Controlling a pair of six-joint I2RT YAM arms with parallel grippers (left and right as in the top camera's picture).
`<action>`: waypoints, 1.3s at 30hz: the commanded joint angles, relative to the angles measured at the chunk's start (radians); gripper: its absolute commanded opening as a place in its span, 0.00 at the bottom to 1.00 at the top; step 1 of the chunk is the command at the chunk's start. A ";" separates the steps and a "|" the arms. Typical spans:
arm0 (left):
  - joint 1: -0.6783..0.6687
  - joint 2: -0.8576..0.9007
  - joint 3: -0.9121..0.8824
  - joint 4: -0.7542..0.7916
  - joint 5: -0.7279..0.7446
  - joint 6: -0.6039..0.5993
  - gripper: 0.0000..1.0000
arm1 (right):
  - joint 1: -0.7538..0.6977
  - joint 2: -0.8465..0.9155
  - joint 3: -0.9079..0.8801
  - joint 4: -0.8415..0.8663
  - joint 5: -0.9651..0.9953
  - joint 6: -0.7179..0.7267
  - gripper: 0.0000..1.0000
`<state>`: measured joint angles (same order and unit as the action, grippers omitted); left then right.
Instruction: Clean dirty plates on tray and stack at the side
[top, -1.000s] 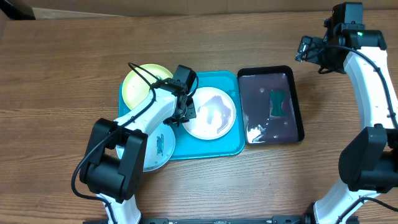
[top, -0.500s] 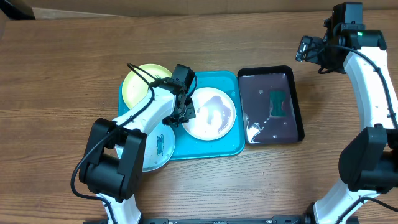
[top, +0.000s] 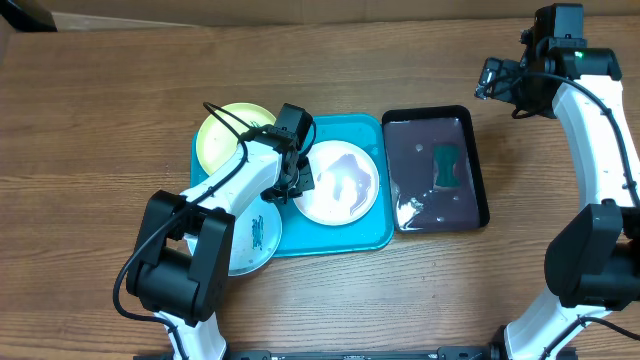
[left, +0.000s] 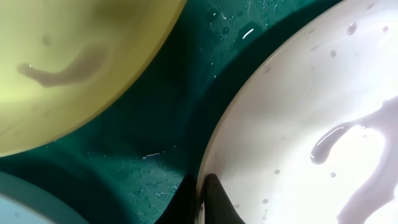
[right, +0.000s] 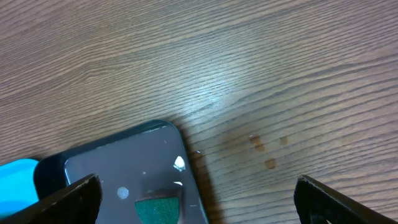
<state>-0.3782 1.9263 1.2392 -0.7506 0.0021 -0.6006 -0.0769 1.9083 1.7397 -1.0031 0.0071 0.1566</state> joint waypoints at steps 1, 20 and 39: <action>0.019 0.013 0.008 -0.036 0.021 -0.006 0.04 | 0.002 -0.016 0.018 0.007 0.003 0.003 1.00; 0.116 0.013 0.408 -0.250 0.145 0.161 0.04 | 0.002 -0.016 0.018 0.007 0.003 0.003 1.00; -0.073 0.013 0.545 -0.128 -0.090 0.129 0.04 | 0.002 -0.016 0.018 0.007 0.003 0.003 1.00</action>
<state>-0.4095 1.9324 1.7588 -0.8944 -0.0097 -0.4644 -0.0769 1.9083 1.7397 -1.0027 0.0074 0.1566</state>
